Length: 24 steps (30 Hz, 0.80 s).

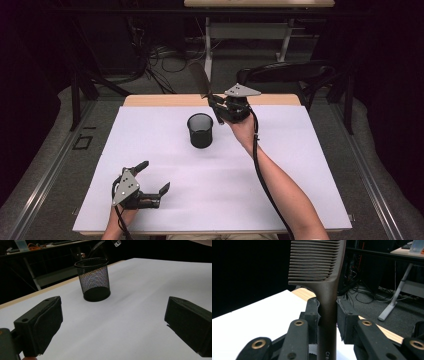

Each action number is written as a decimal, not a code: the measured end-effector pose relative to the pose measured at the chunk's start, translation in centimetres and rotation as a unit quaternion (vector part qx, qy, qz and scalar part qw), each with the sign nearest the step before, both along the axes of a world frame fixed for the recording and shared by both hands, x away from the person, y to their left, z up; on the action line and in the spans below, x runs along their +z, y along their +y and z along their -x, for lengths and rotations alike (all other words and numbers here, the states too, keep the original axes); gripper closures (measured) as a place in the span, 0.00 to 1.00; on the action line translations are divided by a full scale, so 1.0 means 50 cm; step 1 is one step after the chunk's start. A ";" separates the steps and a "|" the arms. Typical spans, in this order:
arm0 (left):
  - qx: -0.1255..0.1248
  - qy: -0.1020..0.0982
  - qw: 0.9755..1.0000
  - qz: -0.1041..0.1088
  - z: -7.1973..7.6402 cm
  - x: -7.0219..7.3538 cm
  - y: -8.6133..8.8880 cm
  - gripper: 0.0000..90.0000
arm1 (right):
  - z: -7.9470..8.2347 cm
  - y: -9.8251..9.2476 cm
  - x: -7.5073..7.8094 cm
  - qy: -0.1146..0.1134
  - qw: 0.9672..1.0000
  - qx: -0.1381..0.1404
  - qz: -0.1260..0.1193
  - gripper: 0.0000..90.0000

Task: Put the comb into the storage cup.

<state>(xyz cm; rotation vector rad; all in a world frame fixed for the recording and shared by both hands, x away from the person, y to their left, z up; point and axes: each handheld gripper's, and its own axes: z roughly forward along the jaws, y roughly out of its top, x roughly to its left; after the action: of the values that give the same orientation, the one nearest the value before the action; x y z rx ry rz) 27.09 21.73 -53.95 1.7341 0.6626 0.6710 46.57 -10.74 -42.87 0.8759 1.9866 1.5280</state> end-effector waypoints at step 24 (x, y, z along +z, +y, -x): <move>0.002 -0.002 1.000 0.000 0.001 0.000 0.001 0.02 | -0.014 0.020 0.001 -0.008 1.000 0.001 -0.012 0.81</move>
<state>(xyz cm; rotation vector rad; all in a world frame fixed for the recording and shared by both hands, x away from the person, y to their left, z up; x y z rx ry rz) 27.06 21.77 -53.93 1.7313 0.6629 0.6769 47.29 -9.72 -42.82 0.8690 1.9619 1.5581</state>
